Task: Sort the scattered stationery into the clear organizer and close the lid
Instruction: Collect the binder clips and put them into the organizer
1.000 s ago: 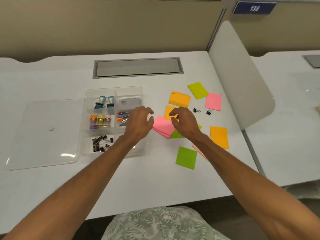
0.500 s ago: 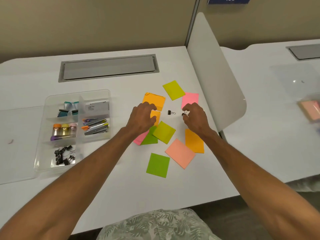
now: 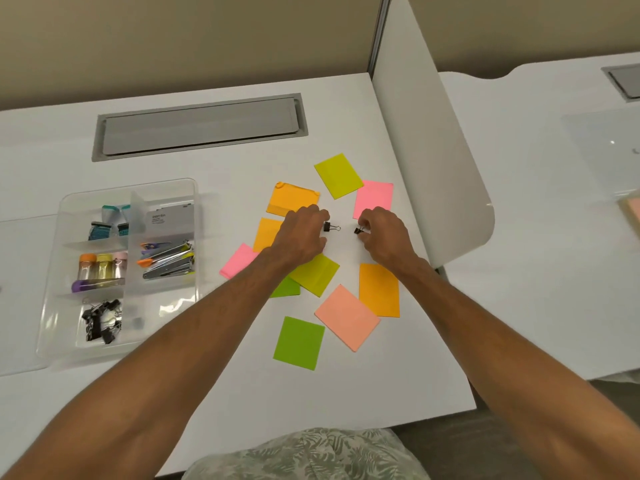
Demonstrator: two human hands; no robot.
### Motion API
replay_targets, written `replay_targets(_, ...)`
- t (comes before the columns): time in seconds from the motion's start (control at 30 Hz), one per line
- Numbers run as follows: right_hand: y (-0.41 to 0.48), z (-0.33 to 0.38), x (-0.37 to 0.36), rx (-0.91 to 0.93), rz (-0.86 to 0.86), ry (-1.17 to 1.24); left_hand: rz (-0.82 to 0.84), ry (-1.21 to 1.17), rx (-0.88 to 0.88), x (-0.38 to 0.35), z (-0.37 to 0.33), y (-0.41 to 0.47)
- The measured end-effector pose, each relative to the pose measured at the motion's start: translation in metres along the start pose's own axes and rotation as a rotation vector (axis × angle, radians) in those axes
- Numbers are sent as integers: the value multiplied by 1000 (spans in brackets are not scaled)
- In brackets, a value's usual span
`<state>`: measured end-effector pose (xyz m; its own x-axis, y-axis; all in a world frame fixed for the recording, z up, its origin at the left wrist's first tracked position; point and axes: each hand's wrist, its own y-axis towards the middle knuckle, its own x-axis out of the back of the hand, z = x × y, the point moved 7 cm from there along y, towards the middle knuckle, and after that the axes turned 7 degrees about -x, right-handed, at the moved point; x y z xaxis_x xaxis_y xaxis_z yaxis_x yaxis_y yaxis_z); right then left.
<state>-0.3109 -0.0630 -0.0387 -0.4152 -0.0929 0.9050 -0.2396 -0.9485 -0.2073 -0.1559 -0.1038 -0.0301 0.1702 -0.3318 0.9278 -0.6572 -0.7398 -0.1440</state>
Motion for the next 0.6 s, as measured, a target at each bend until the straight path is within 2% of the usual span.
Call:
replay_targets(0.23, -1, -8, 1, 15, -36, 20, 19, 137, -17, -11, -8, 17)
replay_targets(0.4, -3, -17, 6, -51, -43, 159, -1, 272, -78, -13, -14, 23)
replay_targets(0.5, -6, -20, 11, -102, -43, 304, -57, 211, -75, -9, -13, 21)
replay_targets(0.6, -10, -19, 15, -142, -33, 387, -147, 10, 8, 2, -6, 12)
